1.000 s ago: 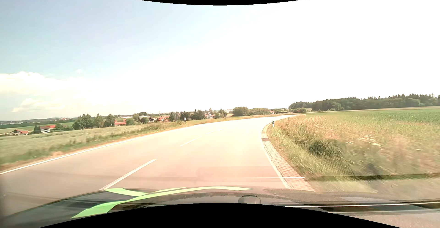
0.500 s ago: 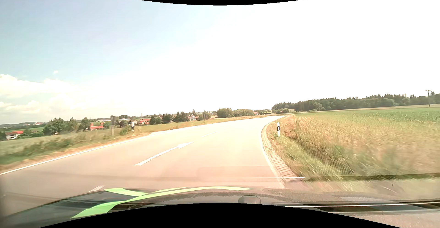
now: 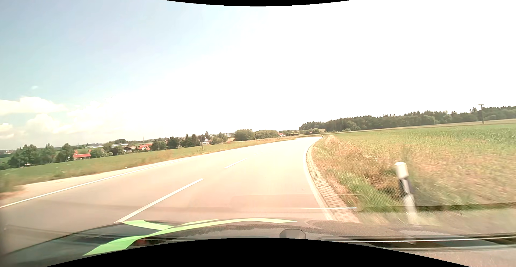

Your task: Follow the waypoints while adhering to traffic rules and regulations

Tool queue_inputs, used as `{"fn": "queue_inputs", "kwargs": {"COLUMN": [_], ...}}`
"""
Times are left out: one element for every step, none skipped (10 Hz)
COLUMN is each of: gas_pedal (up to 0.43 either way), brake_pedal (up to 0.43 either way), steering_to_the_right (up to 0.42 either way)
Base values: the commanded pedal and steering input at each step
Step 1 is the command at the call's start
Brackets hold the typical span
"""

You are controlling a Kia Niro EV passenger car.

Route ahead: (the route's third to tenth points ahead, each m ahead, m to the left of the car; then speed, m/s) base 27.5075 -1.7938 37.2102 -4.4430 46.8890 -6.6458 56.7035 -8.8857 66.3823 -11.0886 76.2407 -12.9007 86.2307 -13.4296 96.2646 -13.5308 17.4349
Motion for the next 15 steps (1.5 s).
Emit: {"fn": "queue_inputs", "kwargs": {"gas_pedal": [0.260,0.268,0.268,0.268,0.268,0.268,0.268,0.260,0.260,0.260,0.260,0.260,0.260,0.260,0.209], "brake_pedal": [0.000,0.000,0.000,0.000,0.000,0.000,0.000,0.000,0.000,0.000,0.000,0.000,0.000,0.000,0.000], "steering_to_the_right": [0.043,0.043,0.042,0.041,0.040,0.039,0.036,0.033,0.027,0.024,0.023,0.022,0.022,0.020,0.016]}}
